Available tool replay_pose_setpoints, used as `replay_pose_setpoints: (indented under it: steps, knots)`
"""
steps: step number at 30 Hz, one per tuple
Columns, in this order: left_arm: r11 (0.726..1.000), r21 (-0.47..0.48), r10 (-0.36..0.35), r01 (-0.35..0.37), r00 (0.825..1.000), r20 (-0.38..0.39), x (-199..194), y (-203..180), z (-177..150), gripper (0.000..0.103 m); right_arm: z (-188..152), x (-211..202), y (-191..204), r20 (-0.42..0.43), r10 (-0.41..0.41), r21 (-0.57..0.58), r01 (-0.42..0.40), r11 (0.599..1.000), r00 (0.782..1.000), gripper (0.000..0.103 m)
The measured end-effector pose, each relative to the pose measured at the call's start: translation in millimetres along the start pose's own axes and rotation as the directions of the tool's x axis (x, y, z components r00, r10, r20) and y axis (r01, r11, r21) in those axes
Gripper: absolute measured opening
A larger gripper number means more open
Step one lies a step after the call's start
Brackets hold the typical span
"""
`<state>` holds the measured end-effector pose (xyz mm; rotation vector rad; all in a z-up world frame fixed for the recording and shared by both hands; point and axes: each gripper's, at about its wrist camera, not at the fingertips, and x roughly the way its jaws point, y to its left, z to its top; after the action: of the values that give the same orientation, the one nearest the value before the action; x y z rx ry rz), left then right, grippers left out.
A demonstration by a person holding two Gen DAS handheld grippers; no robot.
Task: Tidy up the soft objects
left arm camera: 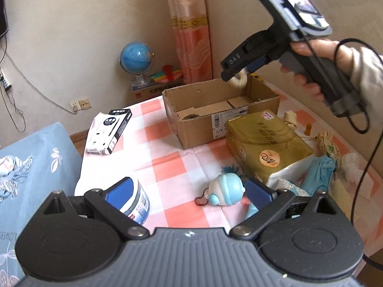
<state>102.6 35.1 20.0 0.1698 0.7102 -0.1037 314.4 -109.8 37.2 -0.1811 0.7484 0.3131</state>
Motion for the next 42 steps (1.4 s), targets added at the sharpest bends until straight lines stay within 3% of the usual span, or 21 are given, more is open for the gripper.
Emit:
replay_pose_setpoints:
  steps: [2, 8, 19, 29, 37, 42]
  knots:
    - [1.0, -0.006, 0.007, -0.007, 1.0, -0.001, -1.7, 1.3, -1.7, 0.1, 2.5, 8.8, -2.9, -0.013, -0.006, 0.017, 0.006, 1.0, 1.0, 0.095]
    - [1.0, -0.027, 0.014, -0.014, 1.0, -0.016, 0.5, 4.3, -3.7, 0.1, -4.7, -1.7, -6.3, 0.003, -0.013, 0.038, 0.012, 0.999, 1.0, 0.102]
    - [1.0, -0.027, -0.006, 0.006, 1.0, -0.019, -3.7, -1.4, -9.0, 0.1, -49.4, -69.3, 5.4, 0.036, 0.013, 0.01, -0.013, 1.0, 0.999, 0.103]
    - [0.999, -0.011, -0.034, 0.034, 0.998, -0.043, -3.2, -2.0, -29.3, 0.1, -111.6, -121.7, 19.5, 0.05, -0.038, -0.009, 0.039, 0.999, 0.998, 0.103]
    - [0.998, 0.001, -0.063, 0.064, 0.994, -0.09, 11.0, -7.7, -41.2, 0.1, -169.6, -143.5, 22.0, 0.025, -0.036, 0.0, 0.036, 0.999, 0.999, 0.103]
    - [0.991, 0.007, -0.134, 0.135, 0.986, -0.096, 19.5, -18.6, -38.6, 0.1, -201.4, -140.0, 26.1, -0.012, -0.04, 0.009, 0.04, 0.999, 0.999, 0.103]
